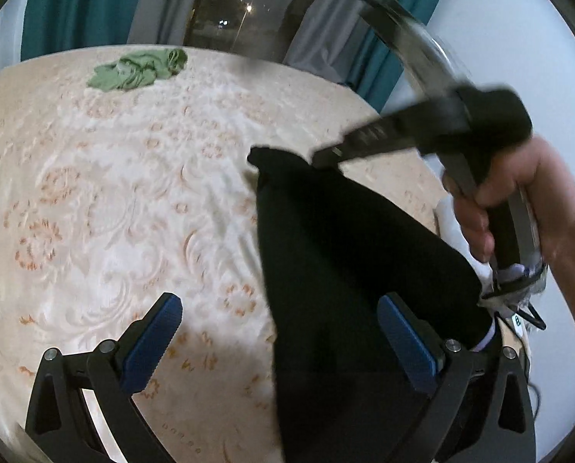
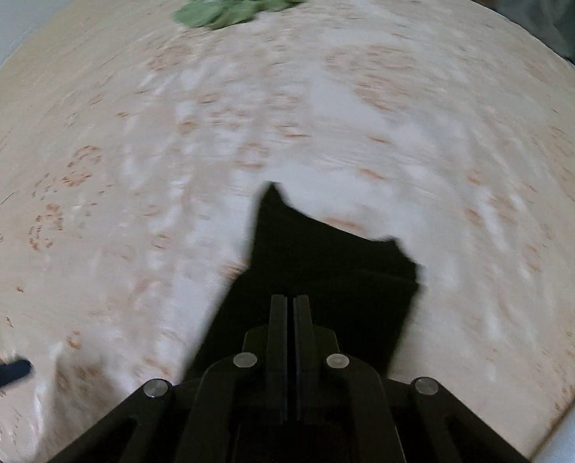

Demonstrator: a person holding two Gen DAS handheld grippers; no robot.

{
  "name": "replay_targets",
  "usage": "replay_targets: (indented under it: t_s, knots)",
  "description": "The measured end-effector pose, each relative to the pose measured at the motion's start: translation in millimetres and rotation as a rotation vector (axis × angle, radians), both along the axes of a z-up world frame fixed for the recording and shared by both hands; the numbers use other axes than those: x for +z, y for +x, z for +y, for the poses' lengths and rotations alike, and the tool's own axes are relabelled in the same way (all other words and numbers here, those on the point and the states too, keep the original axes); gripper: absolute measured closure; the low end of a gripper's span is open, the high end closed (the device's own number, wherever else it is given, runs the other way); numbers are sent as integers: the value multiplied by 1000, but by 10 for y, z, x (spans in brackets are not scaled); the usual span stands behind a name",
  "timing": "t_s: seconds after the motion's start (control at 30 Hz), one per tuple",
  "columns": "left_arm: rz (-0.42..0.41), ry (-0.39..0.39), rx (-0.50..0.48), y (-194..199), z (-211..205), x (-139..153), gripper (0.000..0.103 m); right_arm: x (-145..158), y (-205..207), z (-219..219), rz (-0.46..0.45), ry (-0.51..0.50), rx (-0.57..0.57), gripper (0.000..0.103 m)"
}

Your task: Fold clothes

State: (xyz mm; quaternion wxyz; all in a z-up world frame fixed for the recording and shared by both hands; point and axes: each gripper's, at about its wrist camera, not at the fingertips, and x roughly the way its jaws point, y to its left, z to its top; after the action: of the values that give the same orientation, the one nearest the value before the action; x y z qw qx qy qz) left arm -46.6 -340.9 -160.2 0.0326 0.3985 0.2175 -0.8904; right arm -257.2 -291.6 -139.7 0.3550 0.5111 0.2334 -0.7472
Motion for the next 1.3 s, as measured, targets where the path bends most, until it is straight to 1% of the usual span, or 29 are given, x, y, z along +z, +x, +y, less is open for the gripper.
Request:
replay_targets:
  t_s: [0.07,0.13,0.2,0.27,0.3,0.33,0.37,0.43,0.47,0.5,0.57,0.63,0.7,0.73,0.77,0.8,0.87,0.9,0.93,1.0,1.07,1.1,1.17,1.3]
  knots:
    - [-13,18,3,-1,-13,-64,0,-109,63,-222,-8,11,15,102]
    - [-19,46,0,-19,-30,-115,0,-291,55,-380,-29,25,5,102]
    - [-19,49,-16,-17,-15,-129,0,-437,26,-437,-68,38,-19,101]
    - [-29,45,-27,-12,10,-141,0,-539,0,-452,-124,45,-42,94]
    - [-35,42,-32,-10,23,-147,0,-552,-4,-445,-152,40,-54,77]
    - [-43,42,-37,-10,39,-153,0,-483,10,-410,-170,9,-65,58]
    - [-53,43,-44,-9,65,-157,0,-394,31,-364,-187,-25,-76,50]
    - [-76,33,-57,-4,146,-154,0,-61,138,-190,-197,-114,-92,29]
    - [-87,25,-61,1,192,-147,0,132,219,-78,-194,-156,-93,23]
    - [-95,16,-67,11,244,-129,0,341,314,55,-182,-191,-91,15]
    - [-96,8,-82,52,351,-53,0,752,521,361,-133,-234,-82,12]
    - [-87,9,-100,117,464,67,0,1058,720,707,-72,-237,-89,7]
    - [-76,-13,-119,216,578,214,0,1219,866,1138,-25,-229,-122,3]
    - [-70,-28,-128,270,636,290,0,1264,927,1357,-4,-221,-145,2]
    - [-68,-46,-134,335,686,355,0,1246,966,1574,18,-204,-176,2]
    - [-69,-67,-137,407,732,416,0,1216,1000,1782,38,-188,-207,2]
    - [-71,-101,-142,551,811,523,0,1055,1017,2146,62,-160,-275,2]
    - [-74,-108,-141,632,844,559,0,916,1007,2344,51,-160,-321,1]
    - [-81,-114,-143,685,876,572,0,781,1000,2489,22,-173,-358,2]
    - [-98,-126,-150,754,933,573,0,400,981,2748,-93,-236,-427,2]
    - [-111,-149,-163,780,1002,550,0,104,1022,2875,-174,-294,-466,3]
    - [-117,-163,-170,777,1038,530,0,-38,1059,2906,-195,-312,-475,3]
    - [-127,-187,-183,763,1109,489,0,-186,1149,2900,-188,-320,-476,3]
    - [-145,-194,-204,605,1217,290,0,-200,1305,2831,-59,-279,-443,3]
